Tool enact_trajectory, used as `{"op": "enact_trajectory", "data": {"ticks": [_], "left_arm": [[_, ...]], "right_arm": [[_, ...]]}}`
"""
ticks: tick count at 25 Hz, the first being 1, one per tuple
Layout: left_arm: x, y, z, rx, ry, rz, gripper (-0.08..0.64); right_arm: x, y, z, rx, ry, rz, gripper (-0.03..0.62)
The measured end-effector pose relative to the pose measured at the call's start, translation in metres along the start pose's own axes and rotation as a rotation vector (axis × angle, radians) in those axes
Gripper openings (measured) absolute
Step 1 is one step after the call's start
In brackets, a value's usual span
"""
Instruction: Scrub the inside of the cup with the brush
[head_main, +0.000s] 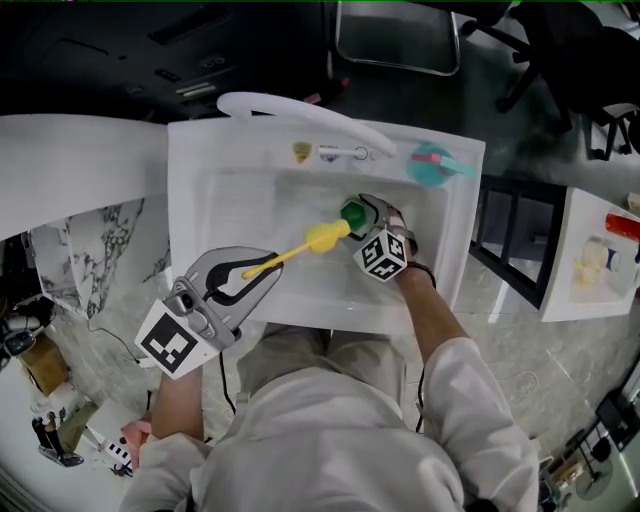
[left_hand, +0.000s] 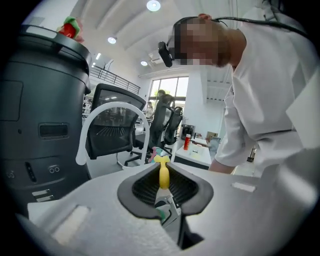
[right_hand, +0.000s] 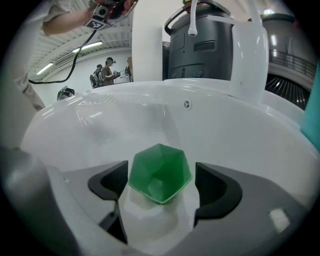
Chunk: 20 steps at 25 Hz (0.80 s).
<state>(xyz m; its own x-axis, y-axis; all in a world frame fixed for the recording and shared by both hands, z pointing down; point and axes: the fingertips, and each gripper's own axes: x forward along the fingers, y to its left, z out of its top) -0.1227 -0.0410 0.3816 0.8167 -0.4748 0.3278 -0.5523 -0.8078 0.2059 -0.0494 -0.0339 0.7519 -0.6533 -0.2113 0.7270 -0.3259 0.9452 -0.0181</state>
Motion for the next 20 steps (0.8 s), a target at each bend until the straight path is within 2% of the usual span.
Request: {"op": "enact_trajectory", "data": {"ticks": [10, 20], "left_arm": [[-0.005, -0.001, 0.006, 0.003, -0.015, -0.002, 0.040], [-0.009, -0.007, 0.022, 0.015, -0.044, -0.009, 0.040]], "right_arm": [[-0.019, -0.003, 0.018, 0.005, -0.027, -0.015, 0.419], [-0.064, -0.009, 0.051, 0.029, -0.093, -0.057, 0.414]]}}
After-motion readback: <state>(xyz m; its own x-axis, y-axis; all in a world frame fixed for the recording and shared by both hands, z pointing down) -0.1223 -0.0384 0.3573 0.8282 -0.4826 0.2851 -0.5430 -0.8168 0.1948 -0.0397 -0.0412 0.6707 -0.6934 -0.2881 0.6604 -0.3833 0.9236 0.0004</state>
